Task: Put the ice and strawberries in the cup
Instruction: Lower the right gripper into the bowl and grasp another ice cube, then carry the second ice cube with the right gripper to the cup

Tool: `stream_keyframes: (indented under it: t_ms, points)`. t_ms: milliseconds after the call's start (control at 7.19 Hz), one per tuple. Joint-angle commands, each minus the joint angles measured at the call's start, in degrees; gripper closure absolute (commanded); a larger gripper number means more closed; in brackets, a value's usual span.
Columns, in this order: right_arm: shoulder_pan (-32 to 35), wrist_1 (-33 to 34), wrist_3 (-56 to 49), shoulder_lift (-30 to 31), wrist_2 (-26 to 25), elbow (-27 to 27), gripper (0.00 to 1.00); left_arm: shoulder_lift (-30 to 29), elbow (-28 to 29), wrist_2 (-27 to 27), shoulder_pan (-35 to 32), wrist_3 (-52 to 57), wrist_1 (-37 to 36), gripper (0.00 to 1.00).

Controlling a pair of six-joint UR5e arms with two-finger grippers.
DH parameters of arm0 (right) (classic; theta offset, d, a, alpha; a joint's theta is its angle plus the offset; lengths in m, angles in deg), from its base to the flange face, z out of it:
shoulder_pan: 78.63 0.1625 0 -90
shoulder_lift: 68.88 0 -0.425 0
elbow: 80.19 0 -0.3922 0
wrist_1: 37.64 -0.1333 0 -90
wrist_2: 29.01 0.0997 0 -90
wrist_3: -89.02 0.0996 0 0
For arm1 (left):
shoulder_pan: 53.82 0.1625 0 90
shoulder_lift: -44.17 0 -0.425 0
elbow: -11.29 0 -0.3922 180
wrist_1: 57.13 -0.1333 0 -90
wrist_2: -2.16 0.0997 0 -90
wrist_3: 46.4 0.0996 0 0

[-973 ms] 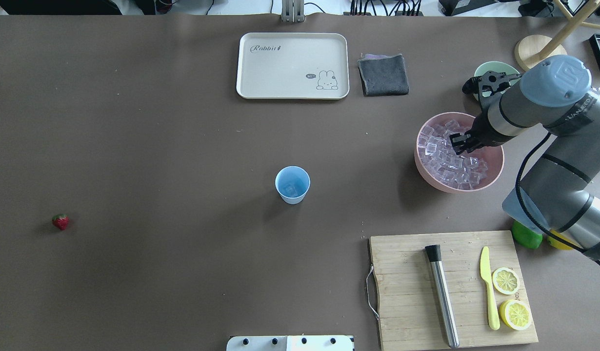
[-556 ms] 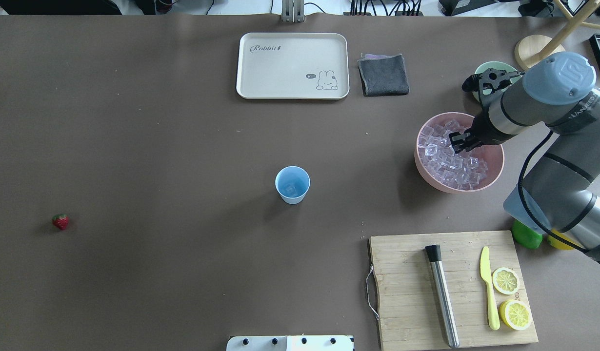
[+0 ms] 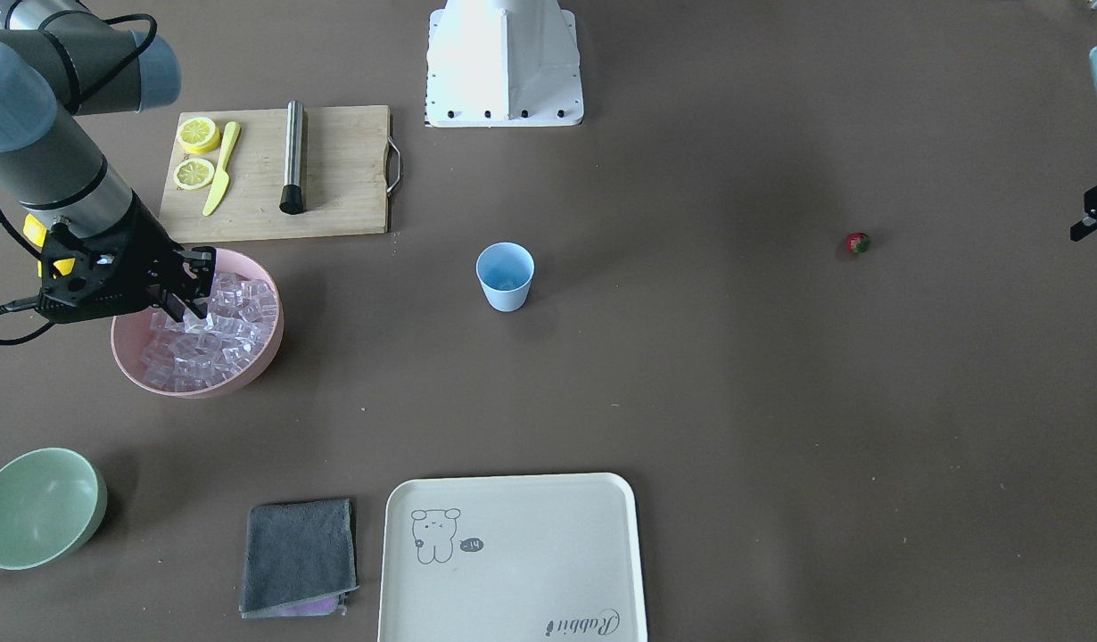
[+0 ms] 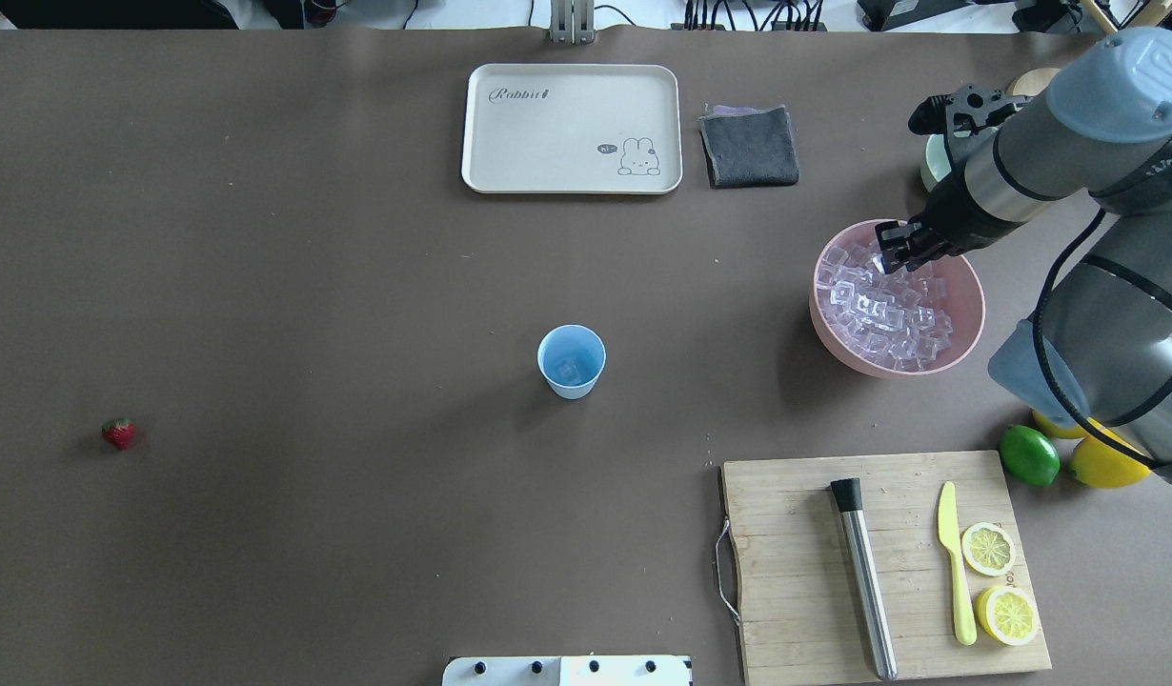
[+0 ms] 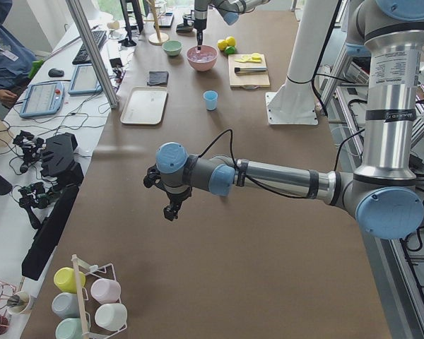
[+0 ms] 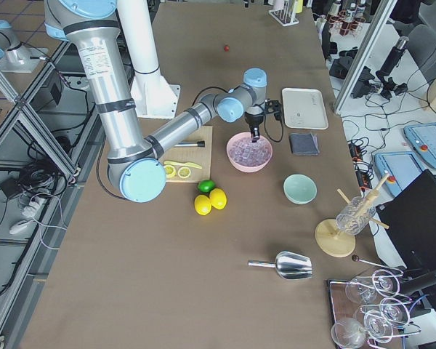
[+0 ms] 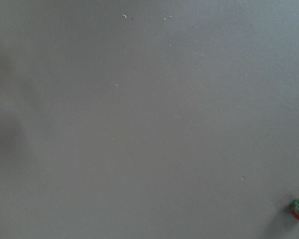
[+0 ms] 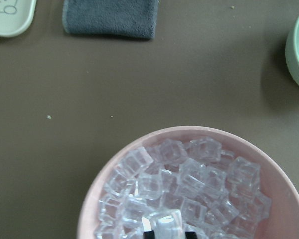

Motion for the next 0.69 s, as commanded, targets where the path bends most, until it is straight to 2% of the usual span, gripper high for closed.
stream_keyframes:
  t_ms: [0, 278, 556]
  points:
    - [-4.1, 6.98, 16.23, -9.4, -0.71, -0.28, 1.0, 0.0, 0.0, -0.07, 0.02, 0.0, 0.0, 0.02]
    - [-12.44, 7.16, 25.0, -15.83, -8.76, 0.07, 1.0, -0.09, 0.0, -0.07, 0.02, -0.09, 0.0, 0.02]
    - [-18.69, 8.03, 35.61, -23.29, -14.49, 4.18, 1.0, -0.09, 0.0, -0.85, 0.11, -0.09, 0.0, 0.02]
